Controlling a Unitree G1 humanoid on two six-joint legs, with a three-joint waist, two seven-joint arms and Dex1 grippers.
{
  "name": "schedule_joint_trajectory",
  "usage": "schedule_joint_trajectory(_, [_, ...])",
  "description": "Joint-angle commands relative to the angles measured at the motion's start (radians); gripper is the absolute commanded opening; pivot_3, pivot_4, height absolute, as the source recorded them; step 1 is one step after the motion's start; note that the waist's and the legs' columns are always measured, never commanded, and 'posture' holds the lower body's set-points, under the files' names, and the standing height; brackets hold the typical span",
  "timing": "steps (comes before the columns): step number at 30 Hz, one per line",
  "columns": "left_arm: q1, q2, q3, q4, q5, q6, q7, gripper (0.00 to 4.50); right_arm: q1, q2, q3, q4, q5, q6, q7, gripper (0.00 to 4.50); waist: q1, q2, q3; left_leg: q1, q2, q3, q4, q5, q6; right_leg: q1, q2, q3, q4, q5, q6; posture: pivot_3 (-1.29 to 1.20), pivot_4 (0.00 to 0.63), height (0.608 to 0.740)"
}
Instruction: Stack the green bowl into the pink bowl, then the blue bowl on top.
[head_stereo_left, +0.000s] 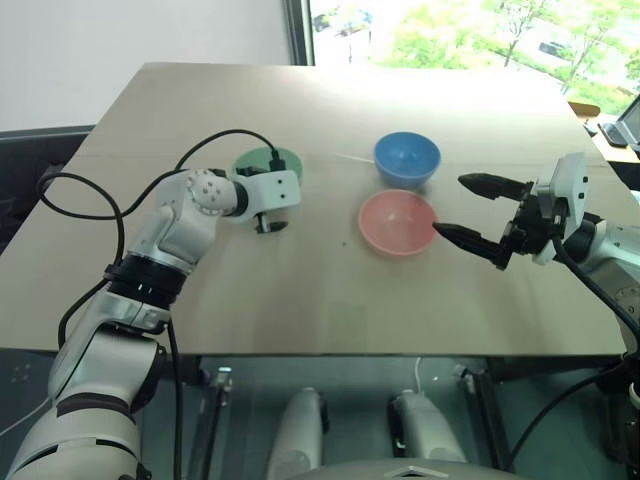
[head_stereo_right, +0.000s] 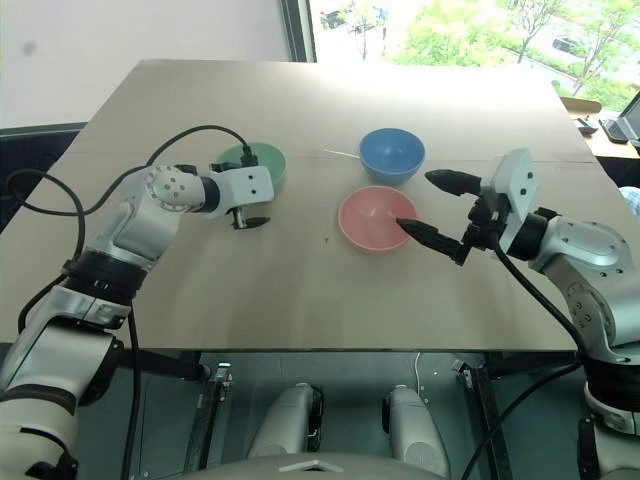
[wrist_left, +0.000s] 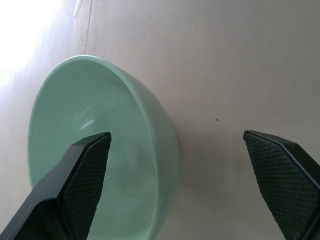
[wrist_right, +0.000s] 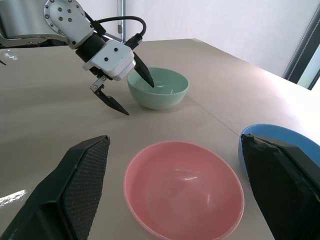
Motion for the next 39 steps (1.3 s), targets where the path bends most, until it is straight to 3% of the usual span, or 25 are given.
schedule_joint_trajectory(1, [0.011,0.019,0.027,-0.072,0.008,0.022,-0.012,4.5,-0.013,-0.013,-0.015,-0.04,0.021,-0.017,0.006,4.4,0.0,0.0,0.0,0.0,0.0,0.0,0.0,0.0,0.0,0.0,0.0,0.0,0.0,0.0,0.0,0.0,0.15,0.74])
schedule_joint_trajectory(9, [0.039,0.025,0.03,-0.118,0.011,0.063,-0.023,4.5,-0.012,-0.007,-0.005,-0.038,0.022,-0.02,0.004,4.4,0.0,0.0,0.0,0.0,0.0,0.0,0.003,0.0,0.0,0.0,0.0,0.0,0.004,0.0,0.0,0.0,0.15,0.74])
schedule_joint_trajectory(14, [0.038,0.023,0.03,-0.11,0.012,0.068,-0.017,3.15,-0.011,-0.01,-0.006,-0.038,0.024,-0.019,0.005,4.5,0.0,0.0,0.0,0.0,0.0,0.0,0.004,0.0,0.0,0.0,0.0,0.0,0.006,0.0,0.0,0.0,0.15,0.74])
schedule_joint_trajectory(18, [0.035,0.019,0.028,-0.102,0.011,0.065,-0.013,1.38,-0.01,-0.011,-0.006,-0.037,0.022,-0.02,0.005,4.5,0.0,0.0,0.0,0.0,0.0,0.0,0.004,0.0,0.0,0.0,0.0,0.0,0.006,0.0,0.0,0.0,0.15,0.74])
schedule_joint_trajectory(20, [0.031,0.015,0.028,-0.099,0.009,0.061,-0.012,0.77,-0.009,-0.01,-0.006,-0.038,0.022,-0.02,0.004,4.5,0.0,0.0,0.0,0.0,0.0,0.0,0.004,0.0,0.0,0.0,0.0,0.0,0.006,0.0,0.0,0.0,0.15,0.74])
schedule_joint_trajectory(21, [0.029,0.015,0.029,-0.099,0.007,0.06,-0.013,0.26,-0.008,-0.01,-0.008,-0.039,0.023,-0.019,0.003,4.5,0.0,0.0,0.0,0.0,0.0,0.0,0.004,0.0,0.0,0.0,0.0,0.0,0.006,0.0,0.0,0.0,0.15,0.74])
schedule_joint_trajectory(22, [0.028,0.015,0.03,-0.101,0.006,0.06,-0.014,0.06,-0.006,-0.01,-0.008,-0.04,0.023,-0.019,0.003,4.5,0.0,0.0,0.0,0.0,0.0,0.0,0.004,0.0,0.0,0.0,0.0,0.0,0.006,0.0,0.0,0.0,0.15,0.74])
schedule_joint_trajectory(39, [0.011,0.005,0.033,-0.08,-0.009,0.019,-0.017,0.06,0.0,-0.006,0.007,-0.033,0.007,-0.04,-0.003,4.5,0.0,0.0,0.0,0.0,0.0,0.0,0.005,0.0,0.0,0.0,0.0,0.0,0.006,0.0,0.0,0.0,0.15,0.74])
